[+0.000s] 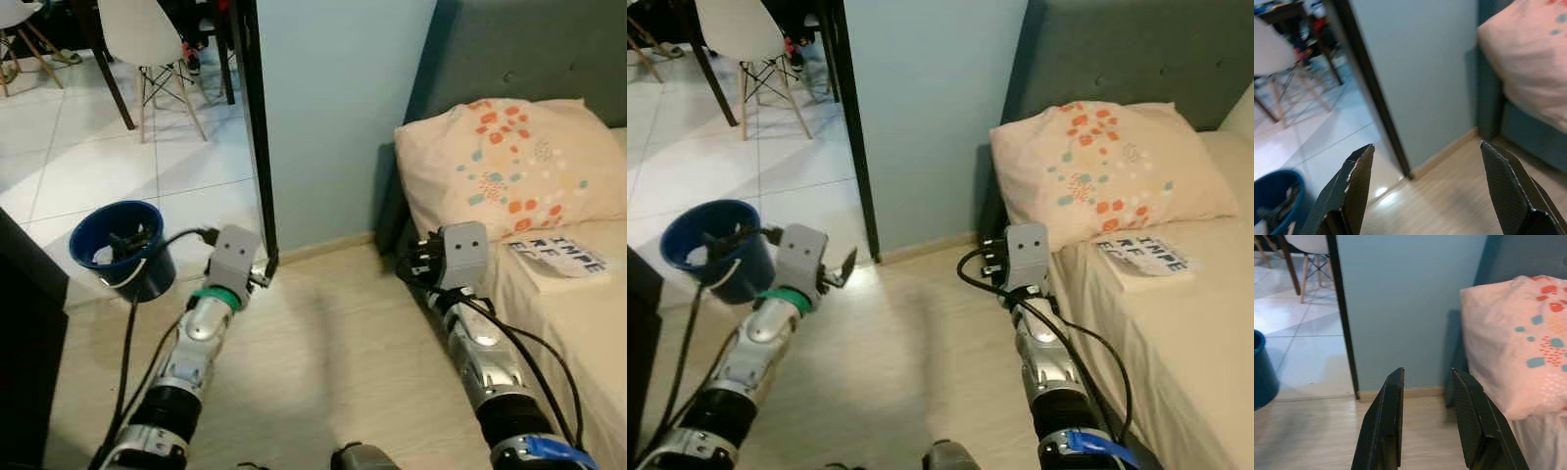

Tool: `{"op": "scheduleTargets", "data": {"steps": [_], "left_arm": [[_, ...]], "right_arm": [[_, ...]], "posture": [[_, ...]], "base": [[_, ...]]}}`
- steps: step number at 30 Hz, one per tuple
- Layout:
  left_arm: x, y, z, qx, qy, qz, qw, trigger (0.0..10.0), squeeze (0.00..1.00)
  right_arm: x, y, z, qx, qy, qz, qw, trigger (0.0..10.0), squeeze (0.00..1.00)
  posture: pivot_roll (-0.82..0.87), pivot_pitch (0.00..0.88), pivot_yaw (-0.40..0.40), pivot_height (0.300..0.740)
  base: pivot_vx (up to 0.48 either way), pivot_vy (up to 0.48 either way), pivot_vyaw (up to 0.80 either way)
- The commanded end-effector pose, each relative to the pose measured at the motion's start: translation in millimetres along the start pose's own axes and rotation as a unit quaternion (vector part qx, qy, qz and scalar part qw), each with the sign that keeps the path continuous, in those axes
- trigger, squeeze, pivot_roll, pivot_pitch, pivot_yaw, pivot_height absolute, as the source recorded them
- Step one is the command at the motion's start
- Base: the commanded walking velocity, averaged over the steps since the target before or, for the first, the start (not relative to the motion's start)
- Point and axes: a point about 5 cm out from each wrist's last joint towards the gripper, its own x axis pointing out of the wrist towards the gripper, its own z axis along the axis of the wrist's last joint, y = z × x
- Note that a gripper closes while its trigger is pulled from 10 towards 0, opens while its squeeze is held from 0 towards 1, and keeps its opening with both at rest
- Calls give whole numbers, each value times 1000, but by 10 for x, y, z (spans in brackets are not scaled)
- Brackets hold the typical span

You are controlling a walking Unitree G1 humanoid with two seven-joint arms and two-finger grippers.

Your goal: Clean up the room

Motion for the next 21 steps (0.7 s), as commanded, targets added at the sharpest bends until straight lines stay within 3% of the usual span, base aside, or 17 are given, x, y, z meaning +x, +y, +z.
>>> {"op": "scheduleTargets", "data": {"steps": [1,6,10,13,15,18,19,21], "left_arm": [[-80,89,-140,-7,27,20,999,10000,0],[-157,161,-204,2,37,30,999,10000,0],[-165,115,-199,9,33,23,999,10000,0],[-127,81,-158,8,26,27,999,10000,0],[-61,22,-111,15,20,31,999,10000,0],[3,-21,-60,25,13,29,999,10000,0],[34,-52,-28,29,10,25,999,10000,0],[58,-94,19,32,5,16,999,10000,0]], "right_arm": [[-21,67,-66,5,15,13,1000,10000,0],[-30,203,-90,19,18,19,999,10000,0],[-35,221,-116,20,22,26,999,10000,0],[-7,134,-62,14,15,29,999,10000,0],[-2,-31,-21,1,13,19,1000,10000,0],[-6,-153,5,-5,14,8,1000,10000,0],[-25,-233,9,-13,16,-1,1000,10000,0],[-54,-322,18,-27,17,-10,999,10000,0]], "posture": [[-87,0,34,740],[-74,0,32,740],[-68,0,22,740],[-66,0,9,740],[-40,0,-13,740],[-38,7,-12,740],[-54,53,-14,740],[-48,65,3,740]], "base": [[0,0,0],[0,0,0],[0,0,0],[0,0,0],[0,0,0],[0,0,0],[0,0,0],[0,0,0]]}}
